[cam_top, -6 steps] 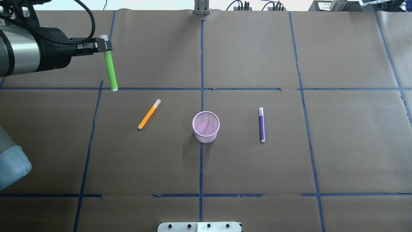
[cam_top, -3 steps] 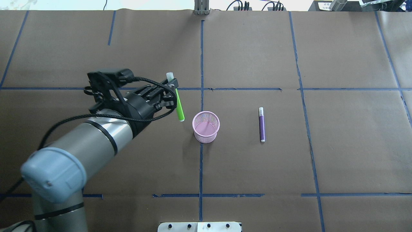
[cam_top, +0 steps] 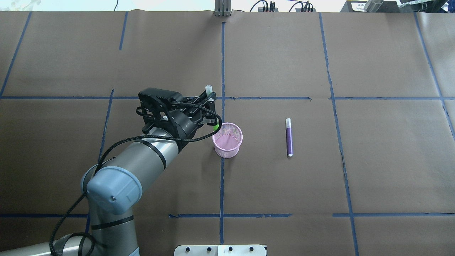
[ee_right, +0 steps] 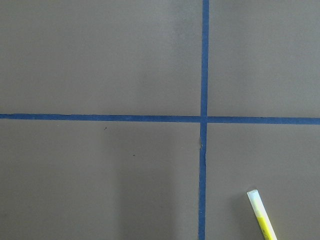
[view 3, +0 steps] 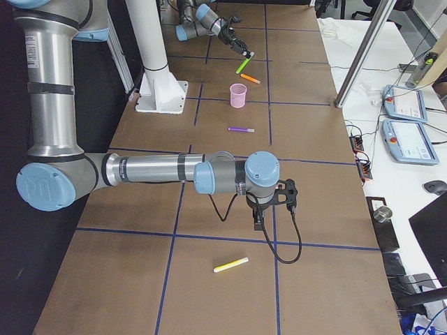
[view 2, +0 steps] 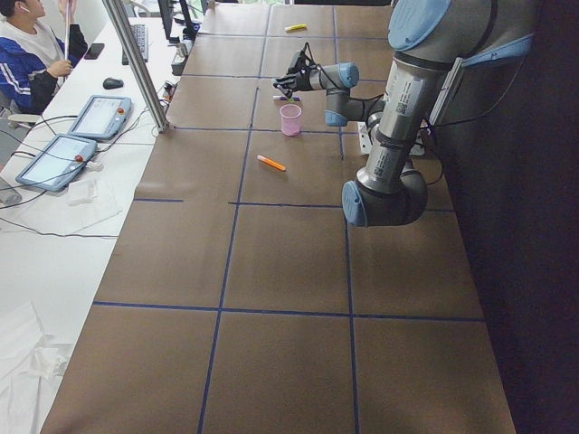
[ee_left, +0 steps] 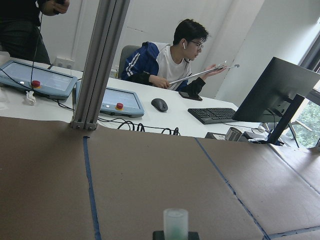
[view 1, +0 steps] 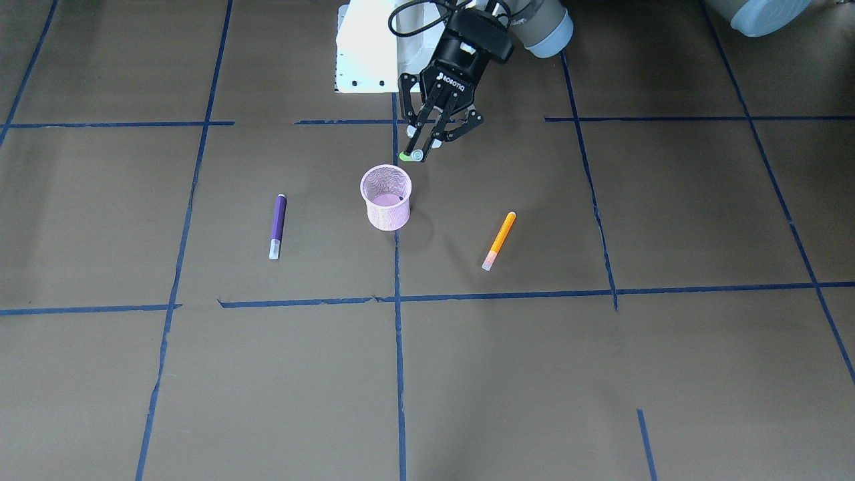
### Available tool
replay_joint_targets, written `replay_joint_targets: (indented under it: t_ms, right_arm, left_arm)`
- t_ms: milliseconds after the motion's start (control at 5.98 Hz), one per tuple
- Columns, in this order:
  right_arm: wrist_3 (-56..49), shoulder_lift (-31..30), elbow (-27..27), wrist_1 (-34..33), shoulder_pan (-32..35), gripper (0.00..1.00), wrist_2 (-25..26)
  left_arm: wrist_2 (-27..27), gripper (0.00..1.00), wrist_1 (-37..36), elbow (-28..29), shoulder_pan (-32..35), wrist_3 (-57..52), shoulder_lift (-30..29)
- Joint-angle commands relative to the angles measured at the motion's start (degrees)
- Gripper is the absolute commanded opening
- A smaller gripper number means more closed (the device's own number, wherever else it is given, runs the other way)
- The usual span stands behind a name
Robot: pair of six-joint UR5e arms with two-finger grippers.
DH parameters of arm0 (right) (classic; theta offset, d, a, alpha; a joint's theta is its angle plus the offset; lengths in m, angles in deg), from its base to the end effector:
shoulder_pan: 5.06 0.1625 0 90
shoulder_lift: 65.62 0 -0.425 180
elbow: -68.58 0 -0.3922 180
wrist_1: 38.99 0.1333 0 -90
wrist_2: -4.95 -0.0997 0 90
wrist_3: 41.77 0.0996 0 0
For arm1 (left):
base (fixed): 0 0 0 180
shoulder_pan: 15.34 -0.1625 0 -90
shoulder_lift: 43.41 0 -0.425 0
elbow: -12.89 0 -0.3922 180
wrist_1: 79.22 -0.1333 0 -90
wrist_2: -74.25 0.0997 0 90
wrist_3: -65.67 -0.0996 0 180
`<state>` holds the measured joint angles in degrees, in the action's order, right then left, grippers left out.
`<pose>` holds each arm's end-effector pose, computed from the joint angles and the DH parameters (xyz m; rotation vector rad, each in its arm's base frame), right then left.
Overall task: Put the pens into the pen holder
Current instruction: 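Carry the green marker over the pink cup and lower it in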
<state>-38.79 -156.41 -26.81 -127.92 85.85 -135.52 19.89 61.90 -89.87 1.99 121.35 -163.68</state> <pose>0.0643 -0.4896 0.6092 0.0766 -0.8816 0.0198 0.4914 -0.3538 0.1566 1.1054 1.2076 -0.2832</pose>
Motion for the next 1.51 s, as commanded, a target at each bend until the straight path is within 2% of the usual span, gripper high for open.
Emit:
replay_joint_targets:
  t_ms: [0,167,502,1338]
  right_arm:
    - [-0.07,0.00,0.03,0.06,-0.03,1.00,-0.07]
    - [-0.07,0.00,0.03,0.07,-0.03,1.00,0.02]
    - [-0.07,0.00,0.12,-0.02,-0.03,1.00,-0.07]
    - [-0.25,-0.35,0.38,-0.02,-0.03,1.00,-0.07]
  left_arm:
    - [0.13,0.00,1.52,3.51,0.24,-1.10,-1.71]
    - [0.13,0.00,2.22,4.83,0.25,-1.01,-1.98]
    - [0.22,0.00,6.96,11.85,0.33,-1.01,-4.87]
    - [-0.13,0.00,7.41,15.04,-0.10,-0.75,-5.59]
